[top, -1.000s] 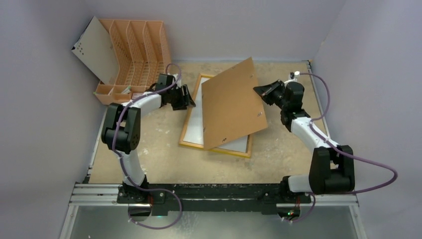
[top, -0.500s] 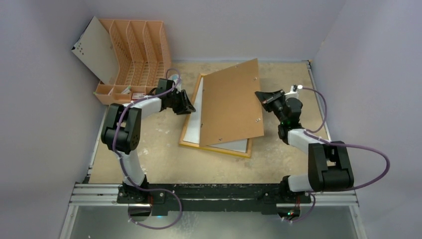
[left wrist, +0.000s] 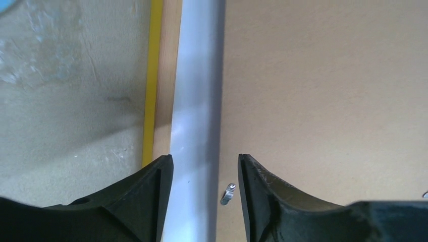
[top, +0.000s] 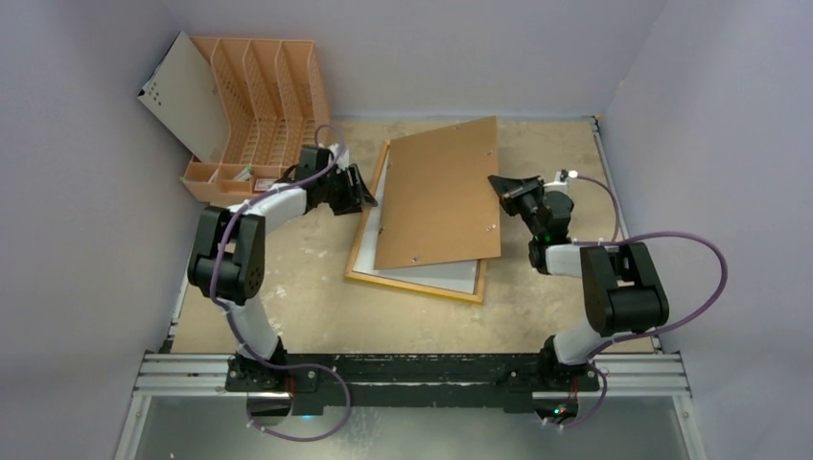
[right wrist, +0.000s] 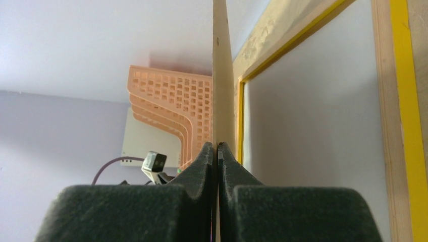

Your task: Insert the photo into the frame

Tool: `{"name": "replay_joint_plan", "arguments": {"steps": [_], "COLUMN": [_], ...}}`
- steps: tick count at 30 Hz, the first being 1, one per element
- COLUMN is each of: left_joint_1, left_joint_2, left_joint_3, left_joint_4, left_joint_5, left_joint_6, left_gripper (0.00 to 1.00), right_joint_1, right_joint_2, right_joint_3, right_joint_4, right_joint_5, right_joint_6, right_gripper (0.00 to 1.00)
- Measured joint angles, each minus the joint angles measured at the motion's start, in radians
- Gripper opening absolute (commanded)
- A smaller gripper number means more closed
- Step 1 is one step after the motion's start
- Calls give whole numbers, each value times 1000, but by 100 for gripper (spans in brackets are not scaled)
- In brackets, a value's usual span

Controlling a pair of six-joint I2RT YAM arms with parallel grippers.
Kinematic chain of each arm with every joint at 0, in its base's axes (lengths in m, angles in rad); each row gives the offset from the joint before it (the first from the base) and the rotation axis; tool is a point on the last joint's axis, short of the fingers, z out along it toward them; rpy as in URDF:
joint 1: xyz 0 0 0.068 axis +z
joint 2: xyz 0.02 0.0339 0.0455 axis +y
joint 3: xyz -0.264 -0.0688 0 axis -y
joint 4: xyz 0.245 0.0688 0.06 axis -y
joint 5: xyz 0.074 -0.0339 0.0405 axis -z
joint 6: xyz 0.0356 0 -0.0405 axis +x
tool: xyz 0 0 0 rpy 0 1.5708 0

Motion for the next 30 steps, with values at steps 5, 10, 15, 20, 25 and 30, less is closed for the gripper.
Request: {"name": "replay_joint_plan", "arguments": {"steps": [5, 10, 15, 20, 25, 30], "left_joint_1": [13, 27, 29, 29, 31, 31], "left_joint_2": [-37, -32, -6, 23, 26, 29], "left_joint_3": [-10, -41, -74, -86, -86, -86], "left_joint_4": [35, 42, 42, 47, 51, 50], "left_joint_5": [-46, -89, -109, -107, -103, -103], "left_joint_6": [-8, -18, -18, -18, -18, -17], "left_gripper": [56, 55, 50, 48, 42, 37], "right_joint_1": [25, 40, 51, 72, 100, 123], "right_joint_2": [24, 29, 50, 77, 102, 103], "right_joint_3": [-14, -58, -74, -85, -90, -103], "right_joint_4": [25, 48, 64, 101, 135, 143], "right_joint_5": [31, 71, 107, 137, 167, 193], "right_joint_6": [44, 80, 91, 92, 91, 86], "right_gripper": [0, 0, 0, 0, 0, 13]}}
